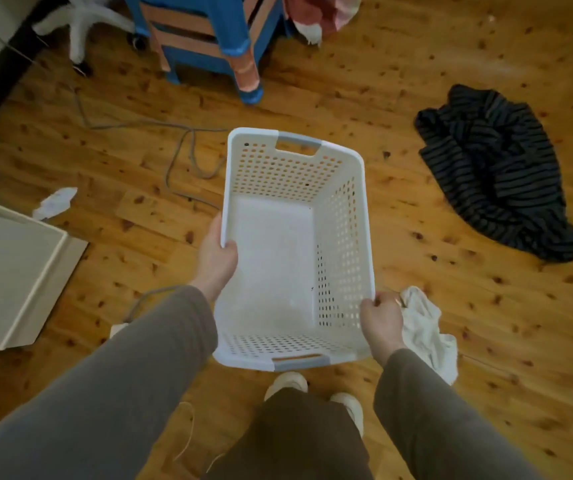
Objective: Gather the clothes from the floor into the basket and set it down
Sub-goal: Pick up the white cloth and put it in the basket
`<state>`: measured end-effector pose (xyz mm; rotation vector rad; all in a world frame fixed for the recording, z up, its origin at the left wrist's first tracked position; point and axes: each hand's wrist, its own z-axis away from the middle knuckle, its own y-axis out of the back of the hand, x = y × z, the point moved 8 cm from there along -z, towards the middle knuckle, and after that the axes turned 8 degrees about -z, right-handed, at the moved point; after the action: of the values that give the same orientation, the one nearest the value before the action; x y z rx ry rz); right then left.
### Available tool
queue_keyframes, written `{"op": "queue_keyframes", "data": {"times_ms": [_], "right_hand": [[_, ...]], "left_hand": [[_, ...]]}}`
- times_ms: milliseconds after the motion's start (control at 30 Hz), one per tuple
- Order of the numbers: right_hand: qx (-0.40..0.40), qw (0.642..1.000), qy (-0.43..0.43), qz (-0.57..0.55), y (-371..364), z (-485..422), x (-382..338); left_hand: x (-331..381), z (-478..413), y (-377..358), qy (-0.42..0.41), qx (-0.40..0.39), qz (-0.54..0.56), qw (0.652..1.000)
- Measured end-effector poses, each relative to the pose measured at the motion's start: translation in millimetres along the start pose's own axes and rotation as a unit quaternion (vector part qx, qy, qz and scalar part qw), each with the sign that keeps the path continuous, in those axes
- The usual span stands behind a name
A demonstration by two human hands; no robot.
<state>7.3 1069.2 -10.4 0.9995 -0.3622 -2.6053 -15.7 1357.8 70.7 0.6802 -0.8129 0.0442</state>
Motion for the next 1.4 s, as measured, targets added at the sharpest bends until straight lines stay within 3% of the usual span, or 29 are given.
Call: {"op": "queue_keyframes", "data": {"times_ms": [233,633,767,900,967,1067,1167,1267,1400], "right_hand": [[-0.022,1.000,-0.017,-0.005,-46,-49,61],[-0.015,0.999,-0.005,-0.045,-53,-93,100],[0.031,0.995,0.019,0.097,-30,-110,118],[0.034,0.946,0.042,0.321,-19,-131,145],[0.030,0.933,0.017,0.357,-19,-140,155],[0.023,0.952,-0.038,0.302,-23,-152,167],[0.019,0.947,-0.060,0.316,-29,-164,176],[0.039,0.949,-0.017,0.313,-24,-173,176],[0.034,0.985,0.007,0.171,-5,-162,156]], "left_hand": [[-65,-28,-31,0.017,0.023,-0.031,0.999],[-80,-47,-56,-0.003,0.023,-0.084,0.996],[-74,-47,-58,-0.024,0.038,-0.111,0.993],[-61,-46,-67,-0.060,0.046,-0.127,0.989],[-56,-47,-69,-0.074,0.050,-0.142,0.986],[-51,-49,-76,-0.093,0.048,-0.156,0.982],[-49,-49,-81,-0.111,0.058,-0.169,0.978],[-47,-46,-81,-0.120,0.073,-0.175,0.974],[-38,-39,-88,-0.110,0.065,-0.179,0.976]]}}
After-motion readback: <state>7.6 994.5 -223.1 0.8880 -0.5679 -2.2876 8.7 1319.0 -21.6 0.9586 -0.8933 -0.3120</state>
